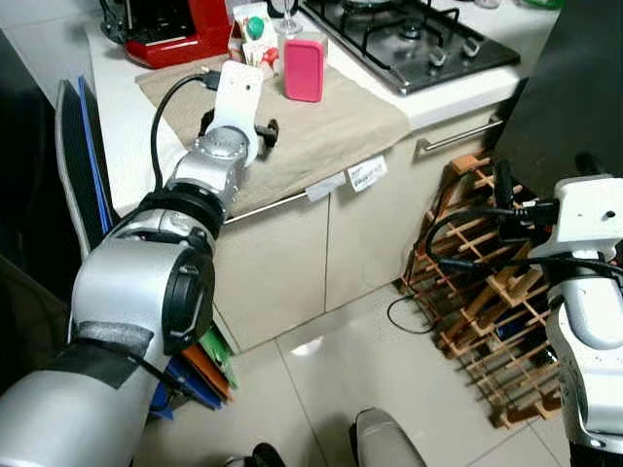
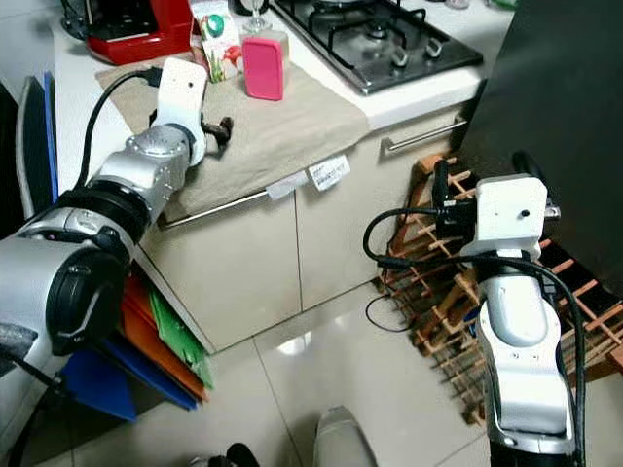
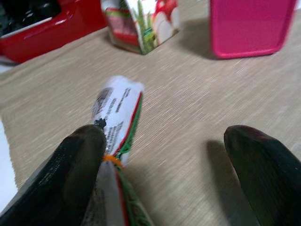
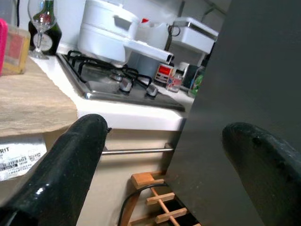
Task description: Restocking fridge
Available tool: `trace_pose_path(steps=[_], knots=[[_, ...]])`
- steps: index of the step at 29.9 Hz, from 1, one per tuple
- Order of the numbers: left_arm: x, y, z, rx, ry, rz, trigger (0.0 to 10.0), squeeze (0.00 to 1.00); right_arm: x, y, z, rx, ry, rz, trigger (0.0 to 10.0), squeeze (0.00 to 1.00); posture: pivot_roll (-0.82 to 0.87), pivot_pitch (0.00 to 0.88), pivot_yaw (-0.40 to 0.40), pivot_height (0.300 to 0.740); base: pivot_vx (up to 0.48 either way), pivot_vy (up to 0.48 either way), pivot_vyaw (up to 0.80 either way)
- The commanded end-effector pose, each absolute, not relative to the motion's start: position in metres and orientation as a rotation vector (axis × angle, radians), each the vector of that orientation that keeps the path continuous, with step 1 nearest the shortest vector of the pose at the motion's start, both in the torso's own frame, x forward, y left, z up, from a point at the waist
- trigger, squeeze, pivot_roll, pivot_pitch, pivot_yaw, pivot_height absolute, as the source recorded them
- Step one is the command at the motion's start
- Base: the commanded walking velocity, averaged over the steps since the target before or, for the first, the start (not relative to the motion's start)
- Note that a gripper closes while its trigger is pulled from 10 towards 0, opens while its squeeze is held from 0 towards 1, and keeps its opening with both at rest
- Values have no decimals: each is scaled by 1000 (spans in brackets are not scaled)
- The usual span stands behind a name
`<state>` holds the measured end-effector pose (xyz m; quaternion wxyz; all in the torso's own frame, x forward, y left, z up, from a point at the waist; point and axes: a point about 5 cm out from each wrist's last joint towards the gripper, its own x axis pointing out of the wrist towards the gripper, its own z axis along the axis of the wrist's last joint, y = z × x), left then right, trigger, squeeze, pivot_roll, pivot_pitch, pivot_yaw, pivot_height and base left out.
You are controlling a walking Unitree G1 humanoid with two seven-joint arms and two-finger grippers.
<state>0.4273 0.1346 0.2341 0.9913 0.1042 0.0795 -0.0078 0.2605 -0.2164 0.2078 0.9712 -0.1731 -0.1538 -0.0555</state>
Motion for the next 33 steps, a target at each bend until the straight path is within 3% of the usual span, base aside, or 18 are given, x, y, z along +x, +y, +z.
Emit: trace_pose_path(steps=[1, 14, 25, 33], knots=[[428, 141, 236, 203, 163, 14, 10000, 0, 257, -218, 215, -371, -329, -121, 10000, 0, -553, 144, 117, 723, 0, 0, 0], [427, 154, 236, 108, 177, 96, 10000, 0, 244, -232, 223, -417, -309, -164, 10000, 0, -610, 156, 96, 723, 0, 0, 0], [426, 177, 239, 139, 159, 176, 10000, 0, 237, -222, 214, -349, -263, -127, 10000, 0, -568, 171, 71, 723, 0, 0, 0], [423, 194, 236, 144, 165, 248, 10000, 0, 208, -199, 192, -205, -153, 15, 10000, 0, -536, 222, 66, 723, 0, 0, 0]])
